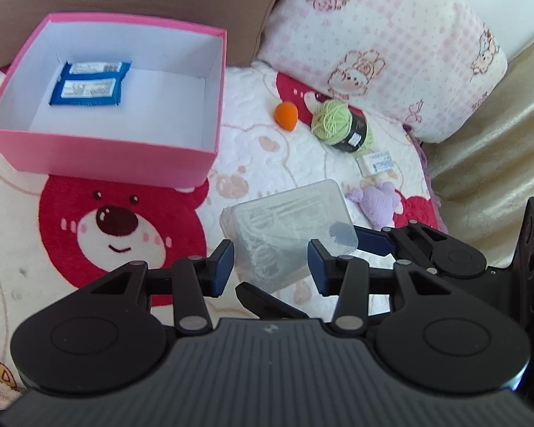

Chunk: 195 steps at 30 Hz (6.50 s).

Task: Organize objects
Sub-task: 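Lift the floss-pick box with the left gripper and carry it over the pink box, then lower the floss-pick box into the pink box and open the left gripper, then raise the left tool out of the pink box, then move the left tool toward the purple plush toy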

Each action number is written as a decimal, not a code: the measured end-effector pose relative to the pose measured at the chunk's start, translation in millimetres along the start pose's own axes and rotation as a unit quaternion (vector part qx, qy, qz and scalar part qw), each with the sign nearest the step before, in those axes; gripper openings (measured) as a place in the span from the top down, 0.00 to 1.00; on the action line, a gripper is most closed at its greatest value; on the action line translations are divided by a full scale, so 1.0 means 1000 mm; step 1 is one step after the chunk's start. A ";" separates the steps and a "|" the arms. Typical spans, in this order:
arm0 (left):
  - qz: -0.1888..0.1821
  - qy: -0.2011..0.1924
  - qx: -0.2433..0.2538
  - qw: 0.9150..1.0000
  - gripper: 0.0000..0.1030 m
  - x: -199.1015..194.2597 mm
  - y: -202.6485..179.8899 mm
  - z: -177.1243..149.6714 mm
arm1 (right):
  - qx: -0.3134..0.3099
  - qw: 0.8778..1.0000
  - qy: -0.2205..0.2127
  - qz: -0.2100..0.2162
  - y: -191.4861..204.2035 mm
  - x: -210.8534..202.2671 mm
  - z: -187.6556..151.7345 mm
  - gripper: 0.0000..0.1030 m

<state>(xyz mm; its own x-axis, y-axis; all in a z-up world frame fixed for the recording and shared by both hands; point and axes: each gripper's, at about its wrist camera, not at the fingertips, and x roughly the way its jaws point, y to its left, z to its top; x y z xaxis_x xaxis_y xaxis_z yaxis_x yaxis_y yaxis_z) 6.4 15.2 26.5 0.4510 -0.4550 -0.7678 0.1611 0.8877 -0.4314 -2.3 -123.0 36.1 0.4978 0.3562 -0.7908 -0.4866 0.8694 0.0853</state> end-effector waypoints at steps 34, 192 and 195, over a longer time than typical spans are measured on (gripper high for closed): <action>-0.007 -0.053 -0.056 0.997 0.54 -0.032 0.076 0.106 | -0.063 0.998 -0.027 -0.013 0.045 0.032 0.113 0.08; 0.126 -0.008 0.076 0.989 0.14 -0.061 0.032 0.016 | -0.083 0.996 -0.016 0.012 0.016 -0.037 0.017 0.16; 0.124 -0.005 0.084 0.989 0.11 -0.062 0.022 0.011 | -0.077 0.997 -0.011 0.008 0.009 -0.041 0.009 0.13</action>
<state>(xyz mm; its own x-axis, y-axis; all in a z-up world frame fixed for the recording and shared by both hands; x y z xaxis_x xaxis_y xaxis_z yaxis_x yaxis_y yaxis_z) -8.5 63.6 69.6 0.5030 -0.2220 -0.8353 0.1873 0.9715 -0.1454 -20.8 -126.9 74.8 0.5039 0.3795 -0.7760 -0.5981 0.8014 0.0036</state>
